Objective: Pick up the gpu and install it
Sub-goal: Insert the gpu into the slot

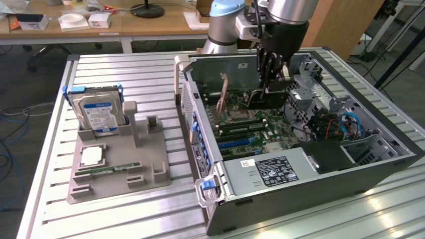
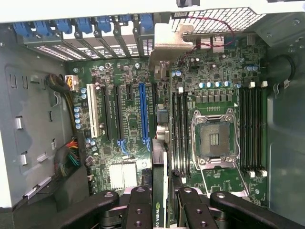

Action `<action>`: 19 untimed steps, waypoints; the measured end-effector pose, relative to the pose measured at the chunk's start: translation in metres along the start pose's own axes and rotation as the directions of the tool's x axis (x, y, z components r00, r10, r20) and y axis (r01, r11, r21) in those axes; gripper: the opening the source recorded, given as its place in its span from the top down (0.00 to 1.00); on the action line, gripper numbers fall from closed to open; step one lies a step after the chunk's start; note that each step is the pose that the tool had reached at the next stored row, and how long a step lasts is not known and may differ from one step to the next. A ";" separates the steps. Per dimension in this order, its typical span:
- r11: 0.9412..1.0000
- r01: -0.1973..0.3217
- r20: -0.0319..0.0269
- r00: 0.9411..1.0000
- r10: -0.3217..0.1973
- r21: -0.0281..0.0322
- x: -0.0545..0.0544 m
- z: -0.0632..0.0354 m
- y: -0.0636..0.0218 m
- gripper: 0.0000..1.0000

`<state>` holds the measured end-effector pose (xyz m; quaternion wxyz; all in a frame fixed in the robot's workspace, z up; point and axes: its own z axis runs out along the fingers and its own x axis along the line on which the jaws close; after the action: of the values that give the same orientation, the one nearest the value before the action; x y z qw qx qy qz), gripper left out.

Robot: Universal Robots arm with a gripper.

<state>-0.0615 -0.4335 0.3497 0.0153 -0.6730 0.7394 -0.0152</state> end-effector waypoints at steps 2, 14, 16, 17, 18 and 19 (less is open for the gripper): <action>1.000 0.000 0.000 1.000 0.000 0.000 0.000 0.0001 0.0000 0.74; 0.998 0.051 0.002 0.999 -0.051 0.025 0.000 0.0055 0.0002 0.74; 0.998 0.052 0.002 0.999 -0.052 0.025 0.000 0.0071 0.0003 0.74; 0.998 0.054 0.002 0.999 -0.054 0.025 0.000 0.0079 0.0003 0.74; 0.998 0.055 0.002 0.998 -0.055 0.025 0.000 0.0083 0.0003 0.74; 0.998 0.056 0.002 0.998 -0.057 0.025 0.000 0.0088 0.0004 0.74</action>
<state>-0.0615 -0.4335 0.3409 0.0244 -0.6934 0.7198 -0.0239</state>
